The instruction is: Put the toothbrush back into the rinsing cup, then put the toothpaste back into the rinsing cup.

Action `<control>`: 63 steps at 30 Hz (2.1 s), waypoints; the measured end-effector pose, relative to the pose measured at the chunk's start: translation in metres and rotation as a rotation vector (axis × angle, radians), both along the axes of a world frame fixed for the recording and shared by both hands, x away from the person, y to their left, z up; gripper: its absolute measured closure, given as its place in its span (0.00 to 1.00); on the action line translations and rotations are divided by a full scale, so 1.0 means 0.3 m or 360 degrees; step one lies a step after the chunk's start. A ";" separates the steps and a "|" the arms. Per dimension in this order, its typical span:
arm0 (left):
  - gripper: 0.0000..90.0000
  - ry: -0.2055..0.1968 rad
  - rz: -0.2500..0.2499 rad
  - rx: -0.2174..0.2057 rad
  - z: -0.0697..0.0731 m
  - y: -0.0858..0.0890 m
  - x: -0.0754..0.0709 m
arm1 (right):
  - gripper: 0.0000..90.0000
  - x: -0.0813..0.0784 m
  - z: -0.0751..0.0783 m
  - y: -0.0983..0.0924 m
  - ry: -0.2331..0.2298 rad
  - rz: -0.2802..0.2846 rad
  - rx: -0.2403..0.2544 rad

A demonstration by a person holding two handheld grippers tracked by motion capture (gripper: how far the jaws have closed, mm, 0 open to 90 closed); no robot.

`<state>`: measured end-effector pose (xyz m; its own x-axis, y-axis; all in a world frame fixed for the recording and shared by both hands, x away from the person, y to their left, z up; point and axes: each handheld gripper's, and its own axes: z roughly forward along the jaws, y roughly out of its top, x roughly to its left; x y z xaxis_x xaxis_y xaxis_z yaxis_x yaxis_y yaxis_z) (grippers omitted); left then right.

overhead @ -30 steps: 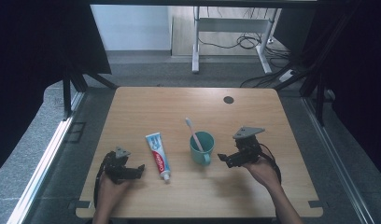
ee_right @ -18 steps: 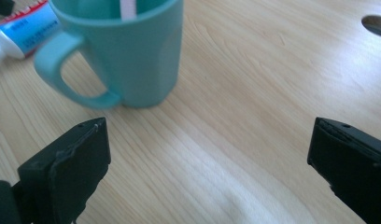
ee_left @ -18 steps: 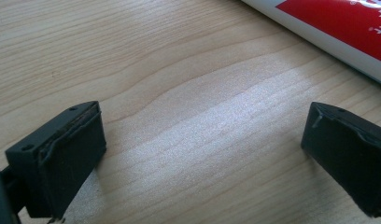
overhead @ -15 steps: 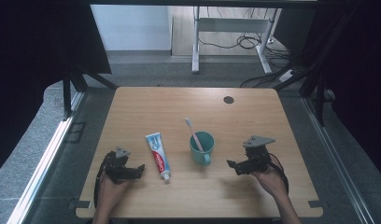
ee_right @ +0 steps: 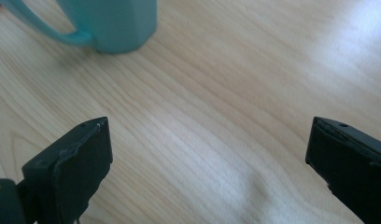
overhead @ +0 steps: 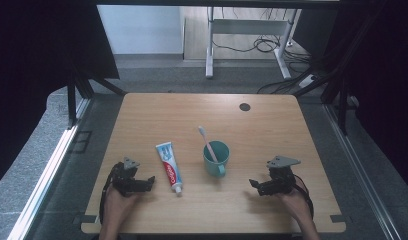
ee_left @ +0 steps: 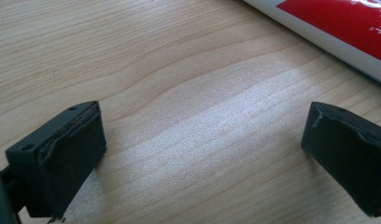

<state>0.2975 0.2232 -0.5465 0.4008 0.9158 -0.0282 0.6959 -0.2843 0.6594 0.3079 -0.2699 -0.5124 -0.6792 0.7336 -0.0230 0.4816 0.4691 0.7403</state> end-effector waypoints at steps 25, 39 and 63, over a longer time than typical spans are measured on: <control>0.03 -0.0001 0.0024 -0.0035 0.057 0.012 -0.007 | 0.02 -0.013 -0.103 -0.026 0.0088 -0.0020 -0.0027; 0.03 0.0086 -0.0053 -0.0049 0.084 -0.018 0.013 | 0.02 -0.012 -0.103 -0.027 0.0085 -0.0034 -0.0026; 0.72 0.0135 -0.0215 0.0003 0.131 -0.092 0.120 | 0.02 -0.012 -0.103 -0.027 0.0085 -0.0035 -0.0026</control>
